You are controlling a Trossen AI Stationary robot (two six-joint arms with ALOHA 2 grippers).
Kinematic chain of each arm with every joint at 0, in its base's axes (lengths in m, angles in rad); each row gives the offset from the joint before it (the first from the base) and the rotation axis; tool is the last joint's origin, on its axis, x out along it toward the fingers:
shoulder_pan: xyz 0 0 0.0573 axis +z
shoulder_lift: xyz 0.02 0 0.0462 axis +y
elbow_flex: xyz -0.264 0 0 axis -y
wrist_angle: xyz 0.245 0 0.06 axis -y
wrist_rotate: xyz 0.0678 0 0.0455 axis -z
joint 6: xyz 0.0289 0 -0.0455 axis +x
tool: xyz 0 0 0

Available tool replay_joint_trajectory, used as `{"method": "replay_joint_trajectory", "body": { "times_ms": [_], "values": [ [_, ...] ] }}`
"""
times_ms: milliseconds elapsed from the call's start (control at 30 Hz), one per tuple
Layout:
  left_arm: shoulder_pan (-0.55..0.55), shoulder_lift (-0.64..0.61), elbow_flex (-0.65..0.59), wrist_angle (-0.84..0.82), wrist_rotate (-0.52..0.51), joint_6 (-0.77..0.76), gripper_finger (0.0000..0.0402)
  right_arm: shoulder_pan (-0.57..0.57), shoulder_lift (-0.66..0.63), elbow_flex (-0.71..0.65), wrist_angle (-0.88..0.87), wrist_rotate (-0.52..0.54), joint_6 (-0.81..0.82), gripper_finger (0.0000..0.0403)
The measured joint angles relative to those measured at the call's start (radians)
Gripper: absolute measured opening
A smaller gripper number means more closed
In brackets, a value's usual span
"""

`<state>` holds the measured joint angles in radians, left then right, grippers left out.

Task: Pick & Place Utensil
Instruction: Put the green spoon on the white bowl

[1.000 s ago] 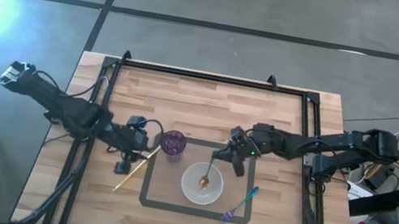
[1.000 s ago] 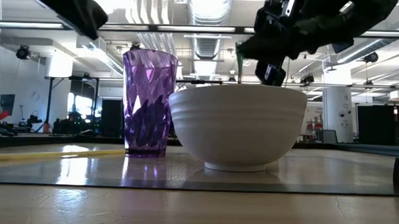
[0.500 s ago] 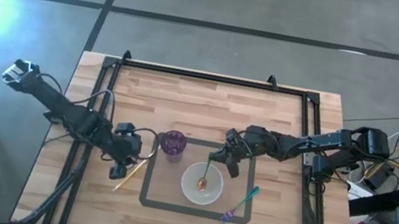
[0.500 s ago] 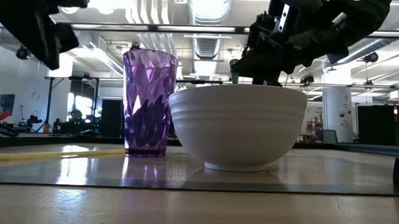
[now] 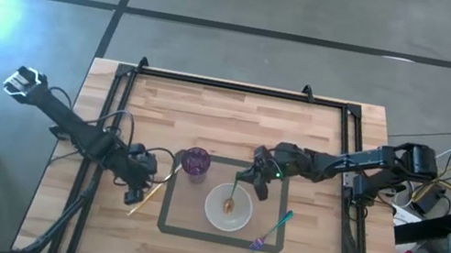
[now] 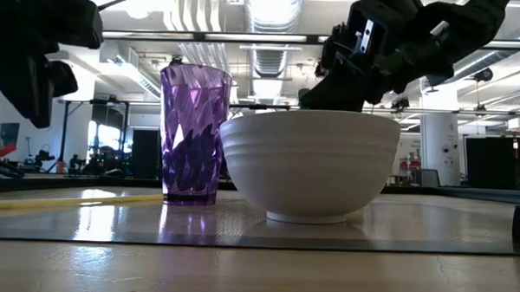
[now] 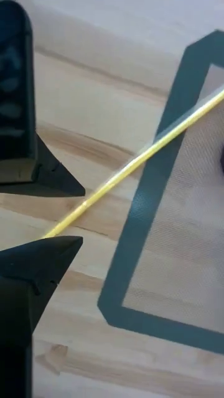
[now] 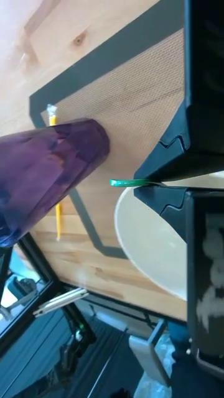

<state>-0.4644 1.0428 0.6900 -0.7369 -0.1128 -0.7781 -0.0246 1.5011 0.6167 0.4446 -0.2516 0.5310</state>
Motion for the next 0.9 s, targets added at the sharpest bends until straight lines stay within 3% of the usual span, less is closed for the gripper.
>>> {"method": "replay_joint_trajectory", "body": {
  "times_ms": [200, 433, 900],
  "values": [
    [-0.004, 0.000, -0.065, 0.137, 0.046, -0.035, 0.0105, 0.000, 0.034, 0.001, 0.008, 0.000, -0.006, 0.0011],
    [-0.004, 0.004, -0.095, 0.136, 0.047, -0.133, 0.0106, 0.000, 0.034, 0.001, 0.004, -0.002, -0.007, 0.0011],
    [-0.004, 0.004, -0.108, 0.140, 0.046, -0.138, 0.0106, 0.000, 0.032, 0.001, -0.008, 0.000, -0.016, 0.0018]
  ]
}}
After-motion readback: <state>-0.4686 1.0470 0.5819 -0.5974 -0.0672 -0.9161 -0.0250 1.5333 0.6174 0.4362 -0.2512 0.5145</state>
